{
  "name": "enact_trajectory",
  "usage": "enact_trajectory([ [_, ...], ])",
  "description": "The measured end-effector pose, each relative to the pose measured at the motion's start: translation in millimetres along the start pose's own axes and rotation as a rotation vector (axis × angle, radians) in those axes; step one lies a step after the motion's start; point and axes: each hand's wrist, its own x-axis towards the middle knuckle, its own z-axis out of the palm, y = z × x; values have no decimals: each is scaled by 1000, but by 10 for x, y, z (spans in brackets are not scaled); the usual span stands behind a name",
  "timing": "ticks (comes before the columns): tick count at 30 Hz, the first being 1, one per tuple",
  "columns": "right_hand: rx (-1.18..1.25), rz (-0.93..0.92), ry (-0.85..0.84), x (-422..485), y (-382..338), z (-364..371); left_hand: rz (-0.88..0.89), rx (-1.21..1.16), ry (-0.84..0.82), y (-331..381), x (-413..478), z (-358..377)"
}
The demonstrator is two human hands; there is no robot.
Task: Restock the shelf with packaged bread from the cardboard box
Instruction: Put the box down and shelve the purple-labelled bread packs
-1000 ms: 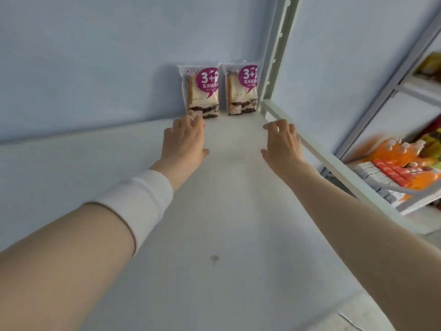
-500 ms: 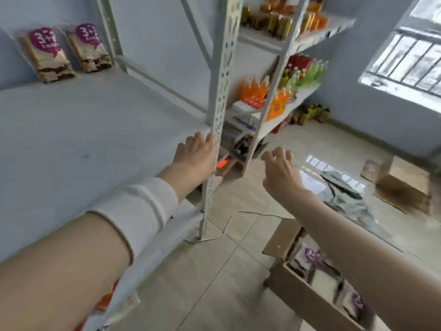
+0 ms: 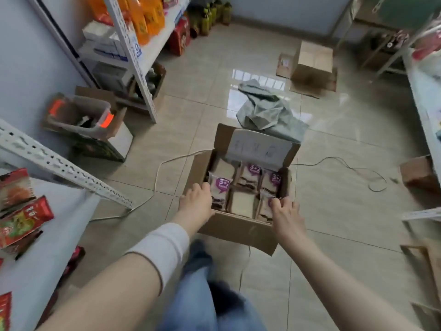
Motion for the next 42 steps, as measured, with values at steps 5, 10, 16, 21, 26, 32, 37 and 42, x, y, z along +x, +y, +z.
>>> enact_trajectory([
  [5, 2, 103, -147, 573, 254, 543, -69, -147, -113, 135, 841, 476],
  [10, 246, 168, -224, 1485, 282, 998, -207, -308, -83, 58, 1761, 898],
  [16, 634, 389, -155, 2798, 197, 1400, -269, -400, 15, 1, 2547, 1434],
  [21, 731, 495, -181, 3250, 106, 1665, -343, -455, 103, -64, 2713, 1626],
  [26, 725, 544, -259, 3327, 164, 1665, -336, -589, 124, -28, 2724, 1719],
  [32, 1016, 569, -224, 3178, 435, 1542, -410, -706, 74, -30, 2672, 1726],
  [37, 1177, 521, -250, 2873, 687, 1465, -329, -716, 80, -45, 2478, 1590],
  [42, 1225, 407, -264, 2396, 653, 1010, -360, -990, 289, -136, 1936, 999],
])
